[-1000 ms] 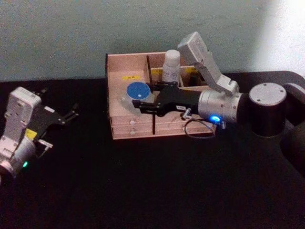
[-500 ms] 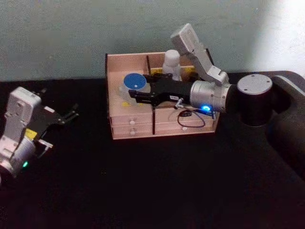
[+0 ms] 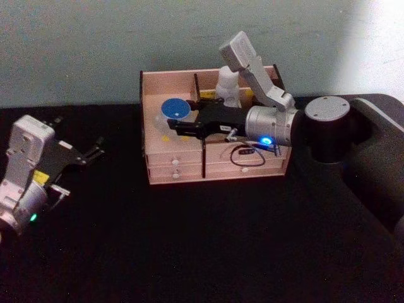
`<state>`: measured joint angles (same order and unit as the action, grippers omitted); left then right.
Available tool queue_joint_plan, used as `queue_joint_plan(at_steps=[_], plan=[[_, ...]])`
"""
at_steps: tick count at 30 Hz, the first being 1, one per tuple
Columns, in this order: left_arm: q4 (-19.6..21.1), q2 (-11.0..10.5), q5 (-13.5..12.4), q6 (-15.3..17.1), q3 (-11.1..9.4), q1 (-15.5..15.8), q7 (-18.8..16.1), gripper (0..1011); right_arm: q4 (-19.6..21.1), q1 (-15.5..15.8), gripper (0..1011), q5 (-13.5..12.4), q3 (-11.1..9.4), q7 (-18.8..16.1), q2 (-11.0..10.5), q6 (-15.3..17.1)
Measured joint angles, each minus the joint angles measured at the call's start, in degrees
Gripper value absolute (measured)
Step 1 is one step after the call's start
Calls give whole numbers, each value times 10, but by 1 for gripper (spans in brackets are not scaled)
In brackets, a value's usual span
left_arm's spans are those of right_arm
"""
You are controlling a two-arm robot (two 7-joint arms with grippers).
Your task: Pick up the facial cleanser and watermelon frost from the table and place them into the tiered storage box.
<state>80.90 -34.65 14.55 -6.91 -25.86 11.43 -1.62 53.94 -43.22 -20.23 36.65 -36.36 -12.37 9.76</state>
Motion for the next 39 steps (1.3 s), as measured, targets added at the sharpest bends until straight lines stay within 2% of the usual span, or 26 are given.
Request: queue_joint_plan(at_steps=[13,32,34,39], plan=[[0,0,0,0,0,0,0,1001,-10,-4,699,2,-5,-4,8,10],[0,0,0,0,0,0,0,1001,-10,-3,699,2,-5,-3,8,12],[0,0,0,0,0,0,0,1001,-10,-3,715,2,-5,-3,8,12],[0,0,0,0,0,0,0,1001,-10,-3,853,3,-5,-3,8,12]])
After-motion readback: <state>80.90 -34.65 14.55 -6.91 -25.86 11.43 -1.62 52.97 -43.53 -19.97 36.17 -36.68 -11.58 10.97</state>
